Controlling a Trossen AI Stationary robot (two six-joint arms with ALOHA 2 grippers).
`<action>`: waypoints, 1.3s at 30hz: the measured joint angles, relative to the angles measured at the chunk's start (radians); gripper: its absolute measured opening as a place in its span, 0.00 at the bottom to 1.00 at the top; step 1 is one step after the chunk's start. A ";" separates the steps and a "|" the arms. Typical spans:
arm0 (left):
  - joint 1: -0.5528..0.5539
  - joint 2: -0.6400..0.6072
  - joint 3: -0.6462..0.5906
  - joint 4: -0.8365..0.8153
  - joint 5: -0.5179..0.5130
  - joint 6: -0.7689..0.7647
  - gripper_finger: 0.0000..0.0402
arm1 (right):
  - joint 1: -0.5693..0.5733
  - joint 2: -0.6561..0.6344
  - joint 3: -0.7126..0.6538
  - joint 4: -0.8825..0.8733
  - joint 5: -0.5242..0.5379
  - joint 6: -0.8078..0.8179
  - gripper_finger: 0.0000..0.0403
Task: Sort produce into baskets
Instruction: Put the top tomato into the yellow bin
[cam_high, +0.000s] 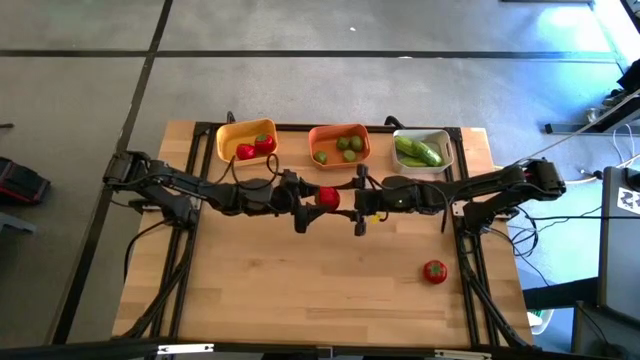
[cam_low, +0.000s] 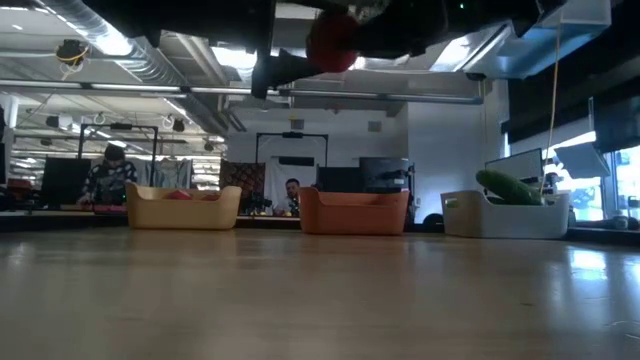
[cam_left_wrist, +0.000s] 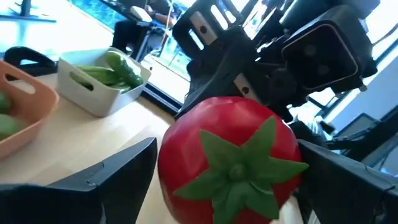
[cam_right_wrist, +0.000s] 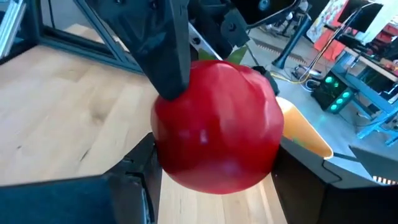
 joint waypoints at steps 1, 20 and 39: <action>0.000 0.000 0.000 0.005 0.006 0.004 0.90 | 0.000 0.002 0.000 0.010 0.002 0.000 0.53; -0.010 0.000 0.001 0.064 0.056 0.085 0.76 | 0.002 0.003 0.000 0.077 -0.009 -0.017 0.53; -0.010 -0.020 -0.003 -0.004 0.059 0.151 0.76 | 0.003 -0.066 0.003 -0.384 -0.132 0.342 0.82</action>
